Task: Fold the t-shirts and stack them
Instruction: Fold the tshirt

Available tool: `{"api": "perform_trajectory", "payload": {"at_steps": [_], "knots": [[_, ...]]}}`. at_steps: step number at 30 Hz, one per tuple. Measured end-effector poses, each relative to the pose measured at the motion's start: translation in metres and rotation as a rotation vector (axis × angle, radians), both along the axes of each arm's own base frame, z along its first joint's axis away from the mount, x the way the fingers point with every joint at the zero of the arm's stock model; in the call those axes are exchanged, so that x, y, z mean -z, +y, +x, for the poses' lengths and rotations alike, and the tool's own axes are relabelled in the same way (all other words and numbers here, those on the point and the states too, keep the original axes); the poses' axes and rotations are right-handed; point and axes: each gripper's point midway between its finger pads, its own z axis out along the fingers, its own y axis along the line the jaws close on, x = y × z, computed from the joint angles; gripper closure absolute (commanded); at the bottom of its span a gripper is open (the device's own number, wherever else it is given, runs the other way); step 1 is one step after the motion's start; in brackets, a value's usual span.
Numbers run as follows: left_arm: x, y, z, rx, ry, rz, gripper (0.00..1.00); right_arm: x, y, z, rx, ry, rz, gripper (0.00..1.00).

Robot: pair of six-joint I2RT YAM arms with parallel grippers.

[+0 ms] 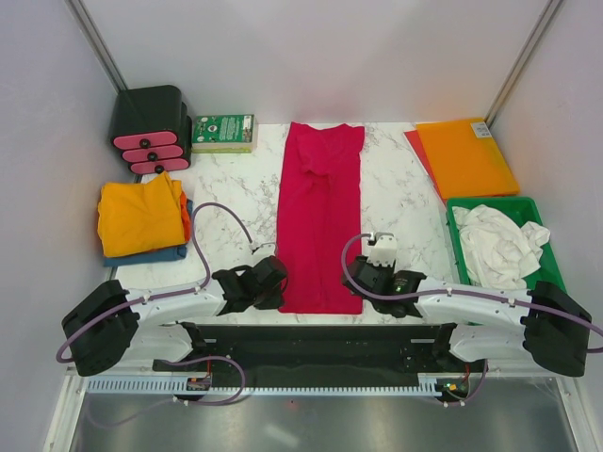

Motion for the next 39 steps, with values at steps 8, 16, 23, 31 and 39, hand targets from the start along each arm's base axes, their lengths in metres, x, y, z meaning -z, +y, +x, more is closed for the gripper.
{"api": "perform_trajectory", "payload": {"at_steps": [8, 16, 23, 31, 39], "knots": [[0.0, 0.0, 0.0, -0.002, 0.001, -0.001, 0.98, 0.01, 0.01, -0.028, -0.052, 0.025, 0.023, 0.43], [0.0, -0.001, -0.001, -0.002, 0.0, 0.0, 0.98, 0.033, 0.009, -0.041, -0.051, 0.069, -0.031, 0.44], [0.0, -0.001, -0.001, -0.002, 0.001, 0.0, 0.98, 0.042, 0.006, -0.043, -0.021, 0.105, -0.094, 0.74], [0.0, -0.002, -0.002, 0.004, 0.0, 0.0, 0.98, 0.042, 0.008, -0.046, 0.018, 0.126, -0.083, 1.0], [-0.001, -0.004, -0.005, 0.018, 0.0, 0.003, 0.98, 0.034, 0.004, -0.052, 0.028, 0.131, -0.058, 1.0]]}}
